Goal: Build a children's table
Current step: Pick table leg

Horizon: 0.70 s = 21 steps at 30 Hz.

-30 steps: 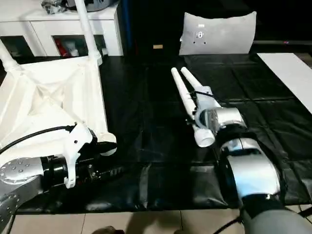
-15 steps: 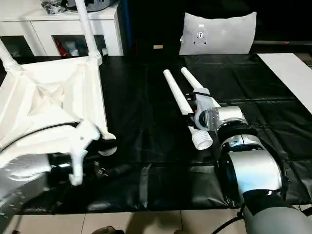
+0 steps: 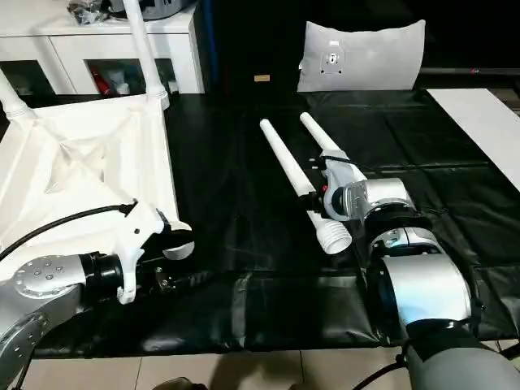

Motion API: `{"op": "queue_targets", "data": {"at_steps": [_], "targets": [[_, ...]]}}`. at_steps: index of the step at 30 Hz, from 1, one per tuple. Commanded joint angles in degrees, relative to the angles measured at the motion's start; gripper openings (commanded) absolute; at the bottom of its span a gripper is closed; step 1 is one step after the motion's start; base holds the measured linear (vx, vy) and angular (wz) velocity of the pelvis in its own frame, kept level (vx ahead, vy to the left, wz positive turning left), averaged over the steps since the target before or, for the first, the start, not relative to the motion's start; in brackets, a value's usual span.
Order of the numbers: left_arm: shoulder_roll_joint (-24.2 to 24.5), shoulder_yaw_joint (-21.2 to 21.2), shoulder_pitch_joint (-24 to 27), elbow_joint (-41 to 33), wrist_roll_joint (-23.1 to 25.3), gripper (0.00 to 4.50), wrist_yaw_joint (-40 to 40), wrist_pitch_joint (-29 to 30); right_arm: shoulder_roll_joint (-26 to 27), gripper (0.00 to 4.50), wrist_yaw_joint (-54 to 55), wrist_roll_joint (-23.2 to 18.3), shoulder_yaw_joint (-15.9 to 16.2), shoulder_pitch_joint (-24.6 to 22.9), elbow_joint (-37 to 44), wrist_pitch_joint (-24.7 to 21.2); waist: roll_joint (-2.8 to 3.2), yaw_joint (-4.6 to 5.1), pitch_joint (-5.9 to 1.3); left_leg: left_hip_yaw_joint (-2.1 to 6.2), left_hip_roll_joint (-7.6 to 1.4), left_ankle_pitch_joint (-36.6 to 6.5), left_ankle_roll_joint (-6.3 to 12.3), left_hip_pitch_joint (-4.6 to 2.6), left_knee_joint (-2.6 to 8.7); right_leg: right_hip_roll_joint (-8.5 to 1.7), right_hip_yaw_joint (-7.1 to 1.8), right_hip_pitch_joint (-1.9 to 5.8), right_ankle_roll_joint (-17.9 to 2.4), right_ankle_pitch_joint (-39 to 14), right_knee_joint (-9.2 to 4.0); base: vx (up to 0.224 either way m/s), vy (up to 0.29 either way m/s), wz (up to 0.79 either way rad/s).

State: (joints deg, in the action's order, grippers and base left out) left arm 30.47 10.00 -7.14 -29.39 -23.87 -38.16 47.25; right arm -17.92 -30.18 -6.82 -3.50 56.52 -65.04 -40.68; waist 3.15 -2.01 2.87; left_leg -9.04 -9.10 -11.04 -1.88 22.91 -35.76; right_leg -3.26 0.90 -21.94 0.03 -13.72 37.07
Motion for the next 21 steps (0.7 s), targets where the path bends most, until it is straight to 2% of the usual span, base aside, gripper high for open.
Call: {"op": "queue_targets", "data": {"at_steps": [1, 2, 3, 5, 6, 8, 11, 12, 13, 14, 15, 18, 21], "targets": [[-0.6, -0.2, -1.2, 0.8, 0.2, 4.5, 0.2, -1.0, 0.6, 1.85, 0.4, -3.0, -2.8, -1.6, 2.2, -1.4, 0.83, -0.22, -3.61, 0.63, -2.87, -10.1, -0.77, -1.47, 4.07, -3.53, -1.34, 2.23, -17.2, 0.6, -3.82, 0.0, 0.0, 0.0], [-1.1, -0.5, -1.5, 1.0, 0.0, 4.5, 0.5, -1.2, 0.6, 1.85, 0.7, -3.7, -3.7, -1.6, 3.0, -1.7, 0.76, -0.21, -3.62, 0.6, -2.87, -10.1, -0.77, -1.48, 4.08, -3.51, -1.35, 2.24, -17.2, 0.8, -3.88, 0.0, 0.0, 0.0], [-2.7, -1.6, -2.9, 2.0, -0.2, 4.5, 1.9, -1.5, 0.7, 1.85, 1.4, -5.9, -6.3, -2.3, 6.1, -0.6, 0.68, -0.26, -3.67, 0.64, -2.91, -10.1, -0.82, -1.52, 4.1, -3.55, -1.34, 2.3, -17.3, 1.1, -3.82, 0.0, 0.0, 0.0], [-5.1, -3.3, -4.7, 3.5, -0.5, 4.5, 4.1, -1.2, 0.7, 1.85, 2.3, -8.4, -9.3, -3.2, 9.9, -1.2, 0.52, -0.4, -3.79, 0.52, -2.89, -9.1, -0.63, -1.57, 3.98, -3.62, -1.47, 2.38, -17.2, 2.1, -3.84, 0.0, 0.0, 0.0], [-6.3, -4.2, -5.5, 4.1, -0.6, 4.5, 5.5, -1.1, 0.8, 1.85, 1.9, -9.3, -10.0, -4.5, 13.3, -0.6, 0.3, -0.53, -3.81, 0.48, -2.81, -7.8, -0.24, -1.43, 3.97, -3.58, -1.46, 2.57, -17.1, 3.2, -3.83, 0.0, 0.0, 0.0], [-7.6, -5.2, -6.5, 5.0, -0.4, 4.5, 7.1, -1.5, 1.0, 1.85, 1.0, -10.4, -10.7, -6.5, 18.0, -0.3, 0.33, -0.72, -4.04, 0.57, -2.79, -5.9, 0.39, -1.36, 3.76, -3.66, -1.41, 2.67, -16.8, 4.8, -3.64, 0.0, 0.0, 0.0], [-8.9, -6.4, -8.2, 6.6, 0.1, 4.5, 9.5, -1.9, 2.3, 1.85, -0.5, -13.5, -12.5, -12.0, 30.1, -0.6, 0.35, -1.01, -4.02, 0.52, -2.81, -4.5, 1.43, -1.32, 3.74, -3.6, -1.46, 2.62, -15.6, 6.0, -3.8, 0.0, 0.0, 0.0], [-10.0, -7.4, -9.3, 7.1, -0.5, 4.5, 10.2, -1.9, 2.8, 1.85, -2.3, -17.4, -14.6, -15.2, 37.2, -3.8, 0.81, -1.18, -4.11, 0.61, -2.78, -3.9, 1.7, -1.36, 3.68, -3.52, -1.47, 2.67, -15.0, 6.7, -3.61, 0.0, 0.0, 0.0], [-11.2, -8.4, -10.1, 7.5, -1.7, 4.5, 10.7, -1.7, 3.1, 1.85, -4.6, -20.0, -15.4, -16.9, 40.5, -4.4, 1.05, -1.28, -3.93, 0.61, -2.71, -4.1, 1.99, -1.43, 3.8, -3.4, -1.51, 2.68, -14.4, 6.7, -3.95, 0.0, 0.0, 0.0], [-12.2, -9.2, -10.7, 7.8, -2.5, 4.5, 11.0, -1.4, 3.3, 1.85, -5.9, -21.8, -15.8, -18.2, 43.0, -4.8, 0.74, -1.52, -4.26, 0.74, -2.97, -4.1, 2.14, -1.53, 3.71, -3.58, -1.48, 2.78, -14.6, 7.7, -3.72, 0.0, 0.0, 0.0], [-13.9, -10.4, -11.9, 8.4, -4.0, 4.5, 11.6, -1.3, 3.4, 1.85, -7.7, -23.8, -16.2, -19.9, 45.7, -5.0, 0.78, -1.74, -4.17, 0.75, -2.9, -4.2, 2.31, -1.42, 3.8, -3.57, -1.4, 2.67, -15.0, 7.2, -3.76, 0.0, 0.0, 0.0], [-19.3, -14.4, -16.1, 10.4, -9.1, 4.5, 13.7, -1.2, 4.4, 1.85, -10.5, -28.9, -17.4, -23.6, 51.7, -6.0, 0.47, -2.11, -3.73, 0.61, -2.99, -7.7, 1.11, -1.58, 4.12, -3.75, -1.53, 2.43, -15.5, 1.1, -4.55, 0.0, 0.0, 0.0], [-22.0, -16.6, -19.5, 11.4, -13.8, 4.5, 14.2, -0.4, 5.4, 1.85, -12.2, -31.9, -17.6, -25.9, 56.0, -6.6, 0.61, -2.38, -3.64, 0.77, -2.97, -8.9, 0.26, -1.51, 4.29, -3.88, -1.62, 2.41, -14.6, -3.1, -4.78, 0.0, 0.0, 0.0]]}}
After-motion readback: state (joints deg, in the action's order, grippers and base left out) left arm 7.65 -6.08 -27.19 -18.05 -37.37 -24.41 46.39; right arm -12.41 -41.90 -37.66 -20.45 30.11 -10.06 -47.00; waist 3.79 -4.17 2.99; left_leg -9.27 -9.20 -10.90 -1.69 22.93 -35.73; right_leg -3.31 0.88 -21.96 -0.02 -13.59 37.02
